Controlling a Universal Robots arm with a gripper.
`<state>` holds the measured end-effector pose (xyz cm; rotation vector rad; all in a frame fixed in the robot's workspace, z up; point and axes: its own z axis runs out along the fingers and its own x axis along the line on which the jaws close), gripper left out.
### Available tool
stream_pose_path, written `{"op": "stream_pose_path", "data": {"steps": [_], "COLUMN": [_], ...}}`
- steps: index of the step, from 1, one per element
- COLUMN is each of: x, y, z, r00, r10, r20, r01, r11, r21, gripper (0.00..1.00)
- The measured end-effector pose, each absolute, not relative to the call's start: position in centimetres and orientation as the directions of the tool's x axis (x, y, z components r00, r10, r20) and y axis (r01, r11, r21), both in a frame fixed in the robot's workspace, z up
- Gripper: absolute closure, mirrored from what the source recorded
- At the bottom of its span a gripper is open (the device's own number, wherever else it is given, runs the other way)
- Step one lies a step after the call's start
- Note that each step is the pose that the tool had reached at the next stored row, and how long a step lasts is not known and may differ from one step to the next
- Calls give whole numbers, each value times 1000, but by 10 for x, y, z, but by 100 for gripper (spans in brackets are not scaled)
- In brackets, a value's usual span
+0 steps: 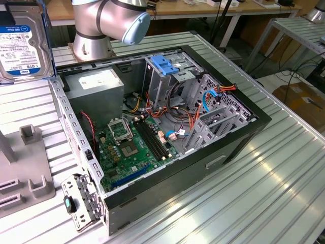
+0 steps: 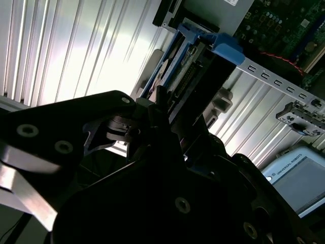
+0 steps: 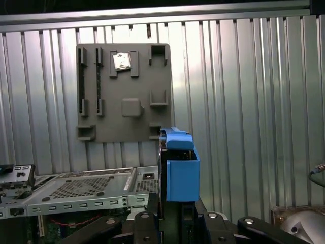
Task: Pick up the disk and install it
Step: 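Insert the disk into the insertion slot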
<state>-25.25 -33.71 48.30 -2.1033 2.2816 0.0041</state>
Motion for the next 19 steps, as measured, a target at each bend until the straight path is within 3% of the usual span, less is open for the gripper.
{"op": "stream_pose_path", "data": {"steps": [19], "x": [-235], "y": [-337], "z": [483], "r00": [-81], "r10": [-996], "r20": [-30], "r01": [-996], "r11": [82], "r21": [-24], "gripper": [65]}}
